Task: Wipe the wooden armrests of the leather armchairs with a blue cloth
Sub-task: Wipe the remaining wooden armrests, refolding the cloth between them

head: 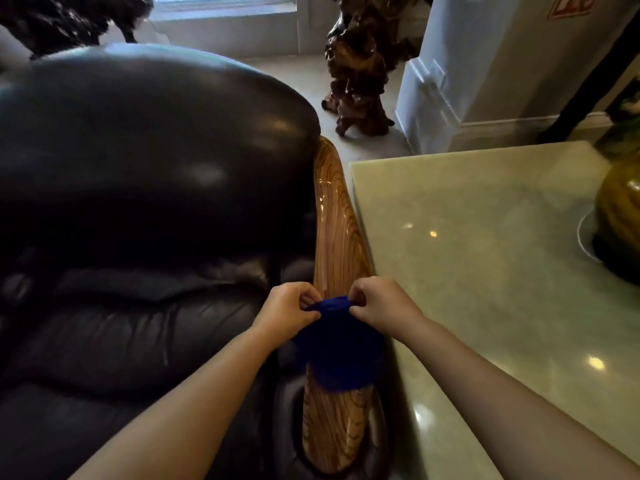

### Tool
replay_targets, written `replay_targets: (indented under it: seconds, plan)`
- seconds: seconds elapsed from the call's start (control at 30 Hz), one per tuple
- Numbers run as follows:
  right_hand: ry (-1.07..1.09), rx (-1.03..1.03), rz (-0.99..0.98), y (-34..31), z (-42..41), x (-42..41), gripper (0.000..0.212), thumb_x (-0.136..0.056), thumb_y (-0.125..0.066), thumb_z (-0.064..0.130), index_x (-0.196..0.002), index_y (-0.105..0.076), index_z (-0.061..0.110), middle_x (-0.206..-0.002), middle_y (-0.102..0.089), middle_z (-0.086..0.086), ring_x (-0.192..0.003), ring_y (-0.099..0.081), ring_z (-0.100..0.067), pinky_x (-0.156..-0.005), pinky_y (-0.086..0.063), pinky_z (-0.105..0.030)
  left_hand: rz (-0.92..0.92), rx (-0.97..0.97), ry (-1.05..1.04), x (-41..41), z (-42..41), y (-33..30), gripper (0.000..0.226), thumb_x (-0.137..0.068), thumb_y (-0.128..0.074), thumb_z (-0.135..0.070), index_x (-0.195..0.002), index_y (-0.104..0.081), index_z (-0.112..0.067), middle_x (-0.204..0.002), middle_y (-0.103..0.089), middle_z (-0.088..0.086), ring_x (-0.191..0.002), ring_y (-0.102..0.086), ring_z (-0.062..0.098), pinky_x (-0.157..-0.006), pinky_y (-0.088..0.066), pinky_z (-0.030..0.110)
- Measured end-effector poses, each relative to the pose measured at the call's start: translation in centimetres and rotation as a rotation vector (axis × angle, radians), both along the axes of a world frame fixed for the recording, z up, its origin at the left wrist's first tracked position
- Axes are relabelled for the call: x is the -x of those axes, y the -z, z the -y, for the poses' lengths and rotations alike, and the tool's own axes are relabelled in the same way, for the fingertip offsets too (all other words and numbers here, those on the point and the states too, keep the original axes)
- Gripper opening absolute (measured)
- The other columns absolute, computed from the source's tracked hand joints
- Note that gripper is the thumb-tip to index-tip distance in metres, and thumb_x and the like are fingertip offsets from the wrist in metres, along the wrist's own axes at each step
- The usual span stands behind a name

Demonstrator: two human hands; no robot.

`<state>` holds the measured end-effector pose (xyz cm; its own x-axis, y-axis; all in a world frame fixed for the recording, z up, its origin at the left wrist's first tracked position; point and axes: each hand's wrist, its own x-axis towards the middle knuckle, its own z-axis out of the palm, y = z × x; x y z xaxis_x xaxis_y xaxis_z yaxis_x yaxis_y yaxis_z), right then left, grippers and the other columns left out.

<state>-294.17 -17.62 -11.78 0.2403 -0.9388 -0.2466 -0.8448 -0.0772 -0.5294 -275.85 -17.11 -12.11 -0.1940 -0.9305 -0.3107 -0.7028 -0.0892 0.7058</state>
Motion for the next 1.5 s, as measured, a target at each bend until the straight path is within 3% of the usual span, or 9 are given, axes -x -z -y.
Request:
replay_targets:
  seconds: [0.33, 0.57, 0.67, 0.77, 0.83, 1.0, 1.13, 1.33, 1.5]
  plan:
    - [0.126, 0.029, -0.010, 6.4, 4.7, -0.6, 0.016, -0.077, -0.067, 0.017, -0.077, -0.055, 0.027, -0.074, -0.055, 0.011, -0.068, -0.053, -0.004, -0.055, -0.041, -0.017, -0.032, 0.024, -0.060, 0.7, 4.1, 7.0, 0.024, -0.078, -0.067, -0.010, -0.093, -0.060, -0.026, -0.095, -0.058, -0.010, -0.088, -0.054, 0.002, -0.068, -0.042, 0.013]
    - [0.157, 0.136, -0.039, 8.9, 1.6, -0.8, 0.013, -0.077, -0.065, 0.025, -0.087, -0.058, 0.020, -0.083, -0.059, 0.003, -0.080, -0.058, -0.016, -0.064, -0.045, -0.025, -0.067, 0.042, -0.051, 0.0, 2.5, 10.3, 0.022, -0.076, -0.071, -0.015, -0.093, -0.063, -0.027, -0.091, -0.060, -0.013, -0.087, -0.056, 0.001, -0.069, -0.042, 0.008]
    - [0.275, 0.400, -0.046, 9.4, -0.2, -1.0, 0.042, -0.084, -0.056, 0.035, -0.121, -0.052, 0.016, -0.119, -0.060, -0.004, -0.115, -0.051, -0.022, -0.096, -0.043, -0.036, -0.056, 0.340, -0.146, -0.3, 1.2, 10.4, 0.025, -0.082, -0.062, -0.022, -0.107, -0.060, -0.024, -0.104, -0.060, -0.010, -0.100, -0.052, 0.001, -0.087, -0.045, 0.019]
    - [0.374, 0.504, -0.038, 10.0, -2.4, -2.3, 0.059, -0.094, -0.029, 0.040, -0.146, -0.011, 0.020, -0.155, -0.016, -0.003, -0.144, -0.007, -0.019, -0.115, -0.011, -0.044, 0.019, 0.533, -0.338, 0.6, -0.7, 10.8, 0.046, -0.092, -0.036, -0.029, -0.138, -0.032, -0.023, -0.146, -0.034, -0.004, -0.136, -0.021, 0.002, -0.114, -0.018, 0.034]
    - [0.339, 0.493, -0.107, 11.2, -3.0, -3.3, 0.058, -0.095, -0.021, 0.040, -0.147, -0.003, 0.019, -0.156, -0.005, -0.003, -0.144, 0.002, -0.018, -0.115, -0.007, -0.047, 0.095, 0.556, -0.317, 1.9, -1.5, 11.5, 0.051, -0.095, -0.023, -0.030, -0.143, -0.007, -0.025, -0.155, -0.007, -0.004, -0.142, 0.002, 0.005, -0.116, 0.000, 0.037]
    - [0.384, 0.399, -0.189, 14.5, -2.8, -3.9, 0.059, -0.094, -0.016, 0.041, -0.146, -0.004, 0.016, -0.155, -0.002, -0.003, -0.144, -0.001, -0.019, -0.114, -0.015, -0.051, 0.121, 0.363, -0.198, 4.6, -2.8, 15.3, 0.054, -0.091, -0.011, -0.035, -0.141, 0.008, -0.026, -0.151, 0.015, -0.011, -0.140, 0.018, 0.005, -0.118, -0.004, 0.045]
    - [0.444, 0.426, -0.156, 16.1, -1.5, -4.2, 0.059, -0.095, -0.016, 0.043, -0.147, -0.002, 0.018, -0.156, -0.003, -0.003, -0.144, 0.000, -0.017, -0.115, -0.012, -0.045, 0.217, 0.361, -0.313, 5.5, -1.6, 17.1, 0.055, -0.093, -0.015, -0.035, -0.143, 0.002, -0.022, -0.154, 0.002, -0.004, -0.142, 0.004, 0.016, -0.115, -0.010, 0.047]
    - [0.465, 0.440, -0.131, 15.6, 2.4, -4.1, 0.060, -0.094, -0.018, 0.044, -0.146, -0.002, 0.017, -0.156, -0.002, -0.003, -0.144, 0.001, -0.015, -0.114, -0.011, -0.043, 0.220, 0.368, -0.302, 4.7, 2.8, 17.3, 0.056, -0.094, -0.010, -0.039, -0.143, 0.011, -0.024, -0.154, 0.011, -0.007, -0.141, 0.013, 0.005, -0.113, 0.002, 0.043]
    - [0.477, 0.426, -0.142, 14.7, 5.4, -3.7, 0.062, -0.093, -0.020, 0.044, -0.145, -0.002, 0.016, -0.155, 0.000, -0.002, -0.144, 0.001, -0.015, -0.115, -0.013, -0.043, 0.192, 0.385, -0.259, 4.8, 5.9, 16.2, 0.057, -0.094, -0.013, -0.038, -0.143, 0.010, -0.022, -0.153, 0.012, -0.006, -0.141, 0.013, 0.006, -0.113, 0.002, 0.043]
